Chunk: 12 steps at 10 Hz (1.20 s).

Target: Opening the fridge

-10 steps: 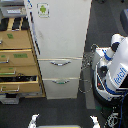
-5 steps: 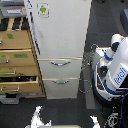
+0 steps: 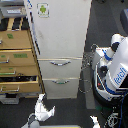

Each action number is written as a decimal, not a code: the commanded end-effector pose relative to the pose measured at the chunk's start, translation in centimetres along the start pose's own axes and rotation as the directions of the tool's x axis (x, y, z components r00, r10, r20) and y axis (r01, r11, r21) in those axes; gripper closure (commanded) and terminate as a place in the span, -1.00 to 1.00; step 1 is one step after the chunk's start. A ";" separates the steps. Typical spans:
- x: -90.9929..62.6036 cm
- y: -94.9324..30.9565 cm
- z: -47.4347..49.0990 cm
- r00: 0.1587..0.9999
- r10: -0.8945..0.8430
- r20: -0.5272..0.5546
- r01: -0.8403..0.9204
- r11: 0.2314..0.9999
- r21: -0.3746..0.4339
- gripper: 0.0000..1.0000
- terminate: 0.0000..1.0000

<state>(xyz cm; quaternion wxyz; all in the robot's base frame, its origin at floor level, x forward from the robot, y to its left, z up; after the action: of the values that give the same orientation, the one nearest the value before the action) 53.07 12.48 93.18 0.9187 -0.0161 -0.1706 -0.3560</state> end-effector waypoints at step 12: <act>15.6 18.2 6.1 0.900 0.435 0.014 -0.429 0.879 0.208 -1.00 -1.00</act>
<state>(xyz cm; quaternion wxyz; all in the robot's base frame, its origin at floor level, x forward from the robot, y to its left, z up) 70.62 16.06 103.81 0.9710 0.0312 -0.1811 -0.1531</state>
